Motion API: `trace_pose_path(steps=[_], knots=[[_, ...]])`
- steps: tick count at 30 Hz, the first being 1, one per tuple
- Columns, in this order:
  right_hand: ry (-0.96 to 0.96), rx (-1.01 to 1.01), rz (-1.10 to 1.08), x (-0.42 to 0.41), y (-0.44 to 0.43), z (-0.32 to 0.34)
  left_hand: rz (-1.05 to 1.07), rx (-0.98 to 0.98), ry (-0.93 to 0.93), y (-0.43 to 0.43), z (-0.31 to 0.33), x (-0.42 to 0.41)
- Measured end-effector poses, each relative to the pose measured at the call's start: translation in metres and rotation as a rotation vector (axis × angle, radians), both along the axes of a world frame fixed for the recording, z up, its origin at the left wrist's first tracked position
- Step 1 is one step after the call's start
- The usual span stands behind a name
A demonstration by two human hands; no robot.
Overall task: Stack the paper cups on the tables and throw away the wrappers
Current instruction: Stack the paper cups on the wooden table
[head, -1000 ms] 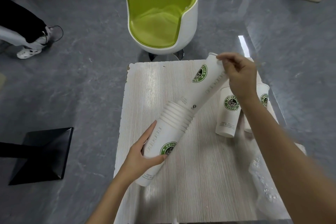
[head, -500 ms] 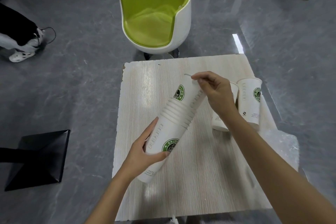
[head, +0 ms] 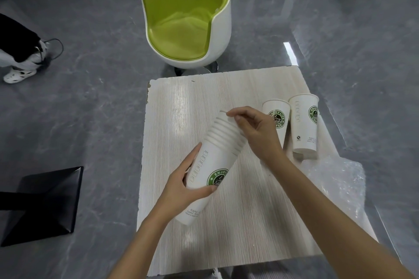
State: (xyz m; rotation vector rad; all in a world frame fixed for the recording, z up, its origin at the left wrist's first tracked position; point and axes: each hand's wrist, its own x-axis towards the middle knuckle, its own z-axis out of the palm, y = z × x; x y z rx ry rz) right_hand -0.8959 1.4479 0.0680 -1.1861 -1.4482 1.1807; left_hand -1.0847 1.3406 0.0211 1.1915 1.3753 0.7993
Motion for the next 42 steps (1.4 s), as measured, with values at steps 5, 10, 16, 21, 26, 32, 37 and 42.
trace_pose_path(steps=[5, 10, 16, 21, 26, 32, 37, 42], knots=[[0.005, -0.029, -0.078, 0.0, -0.009, -0.005, -0.025, -0.004, 0.006, 0.002, -0.001, 0.005], [0.014, -0.035, -0.141, 0.002, -0.013, -0.008, -0.065, -0.003, 0.015, 0.008, -0.001, 0.011], [-0.003, -0.035, -0.155, 0.011, -0.008, -0.008, -0.095, -0.01, 0.013, 0.017, 0.002, 0.016], [0.004, -0.064, -0.121, 0.02, -0.002, -0.011, -0.1, -0.012, 0.004, 0.023, 0.0, 0.026], [-0.058, -0.039, -0.167, 0.035, 0.006, -0.014, -0.112, -0.026, 0.005, 0.03, -0.005, 0.03], [-0.115, -0.048, -0.219, 0.062, 0.033, -0.026, -0.055, -0.04, -0.003, 0.04, -0.008, 0.032], [-0.178, -0.094, -0.274, 0.083, 0.049, -0.038, -0.013, -0.04, -0.02, 0.052, -0.008, 0.038], [-0.298, -0.112, -0.282, 0.1, 0.072, -0.048, -0.007, -0.047, -0.027, 0.062, -0.011, 0.043]])
